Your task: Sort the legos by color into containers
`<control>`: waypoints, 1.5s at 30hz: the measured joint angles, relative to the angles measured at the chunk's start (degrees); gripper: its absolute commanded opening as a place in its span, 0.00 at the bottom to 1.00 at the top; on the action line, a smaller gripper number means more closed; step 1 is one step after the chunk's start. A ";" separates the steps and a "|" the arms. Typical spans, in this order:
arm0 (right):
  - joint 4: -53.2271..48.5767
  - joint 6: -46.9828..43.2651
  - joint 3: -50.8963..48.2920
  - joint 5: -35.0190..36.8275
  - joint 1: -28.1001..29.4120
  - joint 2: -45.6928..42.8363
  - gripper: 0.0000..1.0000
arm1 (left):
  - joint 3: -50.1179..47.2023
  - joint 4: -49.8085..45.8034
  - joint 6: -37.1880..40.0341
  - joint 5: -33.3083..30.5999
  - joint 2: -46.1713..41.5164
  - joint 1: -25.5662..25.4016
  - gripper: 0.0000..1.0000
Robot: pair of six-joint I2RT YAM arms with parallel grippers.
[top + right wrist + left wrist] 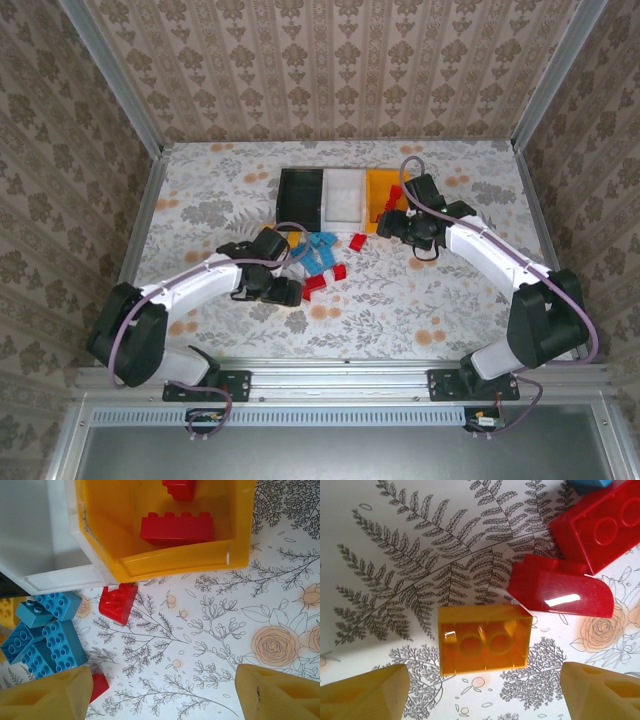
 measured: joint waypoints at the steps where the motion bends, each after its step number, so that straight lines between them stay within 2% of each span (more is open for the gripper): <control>1: 0.11 0.13 -0.07 0.00 0.04 0.00 0.77 | 0.13 0.00 0.31 0.00 0.48 0.00 0.80; 12: 1.01 0.70 -0.09 0.00 0.39 -0.04 0.77 | 0.48 1.86 2.54 0.24 6.32 -0.07 0.76; 23: 1.03 1.66 -0.07 -0.85 2.69 0.07 0.77 | 0.90 1.70 3.65 -1.73 7.69 -0.31 0.51; 29: 1.01 1.73 -0.02 -2.80 6.03 1.68 0.78 | 1.09 1.29 3.74 -1.46 7.17 -0.33 0.46; 33: -0.42 0.70 2.25 -3.78 9.35 4.02 0.80 | 0.50 1.05 3.65 -1.27 3.39 -0.39 0.46; 37: -3.02 -1.25 6.08 -3.69 13.79 7.26 0.82 | 0.17 0.37 3.26 -0.81 -4.46 0.87 0.45; 45: -8.72 -5.77 14.45 -2.71 20.68 16.04 0.81 | 0.31 -0.70 2.25 3.91 -13.90 11.06 0.46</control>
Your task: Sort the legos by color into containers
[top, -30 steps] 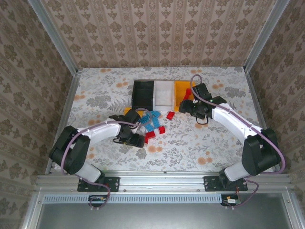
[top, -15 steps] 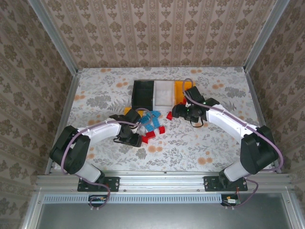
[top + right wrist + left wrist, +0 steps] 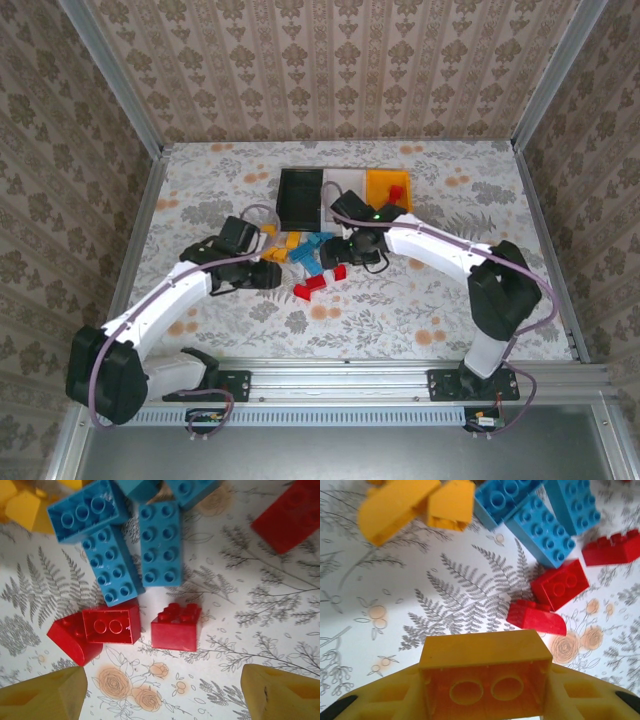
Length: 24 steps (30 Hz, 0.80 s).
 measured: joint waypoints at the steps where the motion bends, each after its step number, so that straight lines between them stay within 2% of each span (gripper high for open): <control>1: -0.59 -0.44 0.90 0.17 0.50 1.22 0.81 | 0.13 -0.17 -0.04 0.72 -0.59 1.38 0.46; 7: -2.12 -1.75 2.49 0.61 1.49 5.68 0.77 | 1.88 -0.96 -0.24 3.69 -1.64 6.29 0.46; 11: -2.51 -1.95 2.56 0.68 1.49 7.23 0.76 | 6.99 -1.31 -0.22 4.92 1.81 7.48 0.46; 16: -2.67 -2.16 2.99 1.20 1.49 8.37 0.77 | 17.49 -1.27 0.24 5.29 11.54 7.78 0.46; 24: -2.01 -1.66 2.95 1.51 1.49 8.52 0.78 | 38.34 -1.14 2.91 4.50 31.71 7.78 0.45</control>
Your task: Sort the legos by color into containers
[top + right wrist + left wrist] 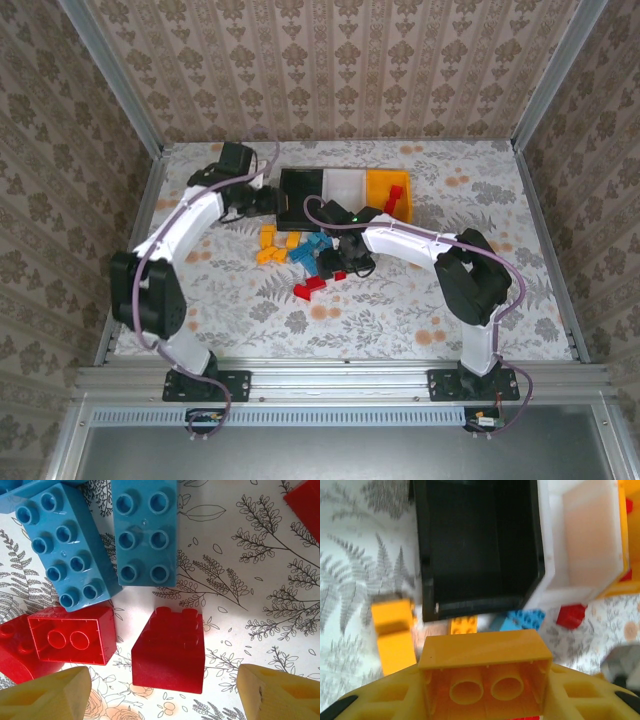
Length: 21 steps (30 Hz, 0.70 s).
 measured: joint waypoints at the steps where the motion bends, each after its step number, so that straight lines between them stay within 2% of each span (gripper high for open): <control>1: 0.39 0.15 -0.09 0.00 0.00 0.00 0.78 | 3.02 -0.09 0.33 -0.22 3.15 0.00 0.45; 9: 1.77 0.66 -1.05 -0.02 0.00 0.00 0.78 | 20.90 -3.56 2.97 -3.13 21.27 -2.03 0.47; 12: 2.32 0.87 -1.60 -0.02 -0.02 0.02 0.78 | 27.12 -5.92 3.96 -4.00 26.53 -3.15 0.56; 15: 2.73 1.33 -2.12 -0.02 0.00 0.02 0.77 | 31.19 -8.00 4.83 -4.76 29.90 -3.85 0.64; 21: 3.08 1.92 -2.60 -0.04 -0.07 0.24 0.75 | 32.37 -9.88 5.46 -5.60 30.53 -3.78 0.69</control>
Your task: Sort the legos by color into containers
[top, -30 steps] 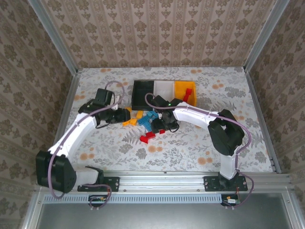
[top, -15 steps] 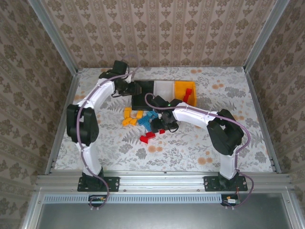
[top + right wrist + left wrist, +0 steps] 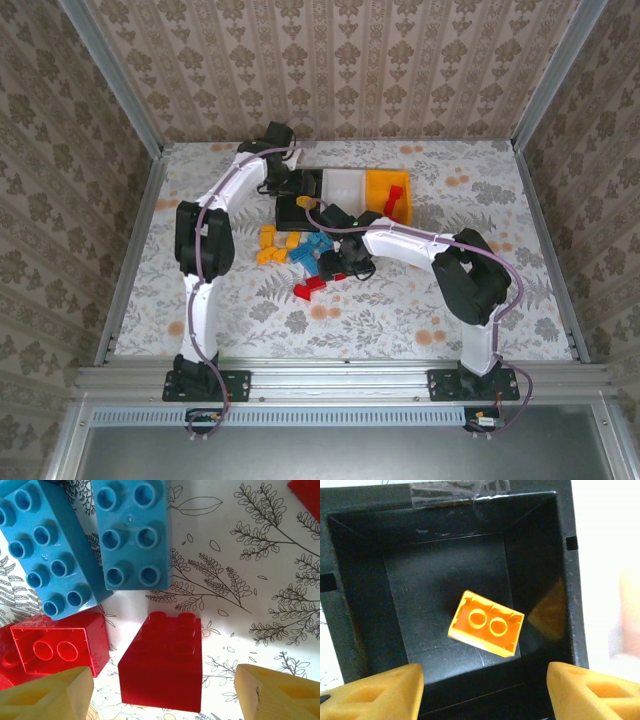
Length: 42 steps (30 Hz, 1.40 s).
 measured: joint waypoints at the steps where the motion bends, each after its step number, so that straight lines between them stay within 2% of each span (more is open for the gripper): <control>1: 0.17 0.02 0.00 0.00 0.00 0.04 0.75 | 0.00 -0.07 0.02 -0.04 0.00 0.02 0.69; 5: 0.68 0.07 0.00 -0.02 0.00 0.44 0.72 | -1.49 -0.42 0.02 -0.09 -1.57 0.02 0.70; 8: 0.79 0.13 0.00 -0.02 0.00 0.81 0.67 | -6.73 0.11 0.02 -0.07 -6.38 0.02 0.71; 16: 1.09 0.24 0.00 0.00 -0.83 2.10 0.53 | -30.42 5.07 -0.70 0.04 -31.30 0.02 0.74; 20: 1.03 0.15 0.13 0.07 -1.42 2.95 0.40 | -39.01 6.60 -1.77 0.28 -39.63 0.02 0.75; 23: 1.01 0.00 0.44 0.09 -1.55 3.30 0.36 | -43.95 7.41 -2.64 0.44 -43.45 0.02 0.75; 26: 1.01 0.22 0.59 0.11 -1.55 3.30 0.22 | -48.35 7.63 -3.50 0.46 -47.23 0.02 0.76; 34: 1.09 0.02 -2.34 0.39 -1.66 0.66 0.21 | -57.86 6.99 -5.70 0.46 -59.17 0.00 0.78; 42: 1.03 1.31 -11.61 2.54 -1.75 -14.71 0.21 | -61.07 3.67 -8.26 1.01 -68.59 -1.20 0.80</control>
